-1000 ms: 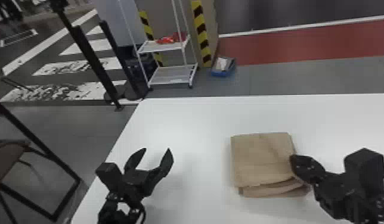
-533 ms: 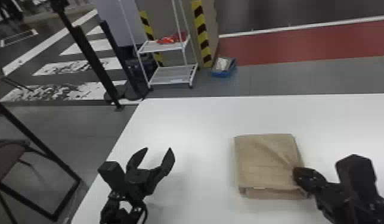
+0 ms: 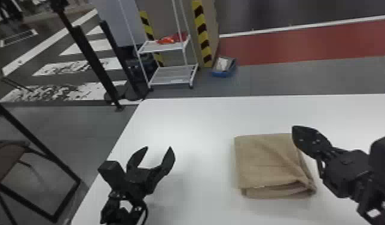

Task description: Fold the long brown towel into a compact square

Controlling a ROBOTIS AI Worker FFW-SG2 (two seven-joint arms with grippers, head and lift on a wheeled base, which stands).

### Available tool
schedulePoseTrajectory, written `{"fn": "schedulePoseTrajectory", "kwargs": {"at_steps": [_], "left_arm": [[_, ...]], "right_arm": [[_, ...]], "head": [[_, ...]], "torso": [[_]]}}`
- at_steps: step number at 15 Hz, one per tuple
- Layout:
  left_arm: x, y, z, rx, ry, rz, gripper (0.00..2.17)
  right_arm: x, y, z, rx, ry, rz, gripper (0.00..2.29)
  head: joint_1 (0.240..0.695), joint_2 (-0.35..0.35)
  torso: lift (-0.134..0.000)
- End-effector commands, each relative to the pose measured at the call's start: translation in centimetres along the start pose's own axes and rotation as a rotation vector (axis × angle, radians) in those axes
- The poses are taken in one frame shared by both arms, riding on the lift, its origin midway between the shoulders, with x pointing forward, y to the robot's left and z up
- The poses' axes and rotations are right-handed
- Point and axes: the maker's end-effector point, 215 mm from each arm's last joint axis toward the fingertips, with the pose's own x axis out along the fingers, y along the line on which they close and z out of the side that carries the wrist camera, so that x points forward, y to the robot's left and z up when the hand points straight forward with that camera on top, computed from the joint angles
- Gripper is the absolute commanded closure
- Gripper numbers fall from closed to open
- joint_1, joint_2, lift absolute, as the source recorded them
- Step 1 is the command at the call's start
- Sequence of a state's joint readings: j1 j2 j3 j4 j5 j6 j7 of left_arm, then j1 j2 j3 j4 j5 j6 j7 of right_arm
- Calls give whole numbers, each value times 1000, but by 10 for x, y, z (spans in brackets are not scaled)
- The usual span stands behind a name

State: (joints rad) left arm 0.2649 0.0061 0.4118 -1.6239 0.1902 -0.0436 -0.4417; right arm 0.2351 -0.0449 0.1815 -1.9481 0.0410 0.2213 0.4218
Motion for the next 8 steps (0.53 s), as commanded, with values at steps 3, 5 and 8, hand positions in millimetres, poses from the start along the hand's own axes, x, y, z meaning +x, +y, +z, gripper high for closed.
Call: {"fn": "schedulePoseTrajectory", "kwargs": {"at_steps": [3, 5, 8], "left_arm": [[-2, -3, 4, -2, -12, -5, 90], [-2, -10, 10, 8, -32, -21, 90], [-6, -24, 19, 23, -48, -45, 90]], "right_arm": [[-17, -17, 12, 23, -85, -136, 316], [-27, -29, -3, 31, -57, -224, 83], [-55, -43, -3, 39, -90, -344, 87]], "head": [[695, 350], [695, 344], [695, 306]], "torso": [[-123], [-123], [-123]]}}
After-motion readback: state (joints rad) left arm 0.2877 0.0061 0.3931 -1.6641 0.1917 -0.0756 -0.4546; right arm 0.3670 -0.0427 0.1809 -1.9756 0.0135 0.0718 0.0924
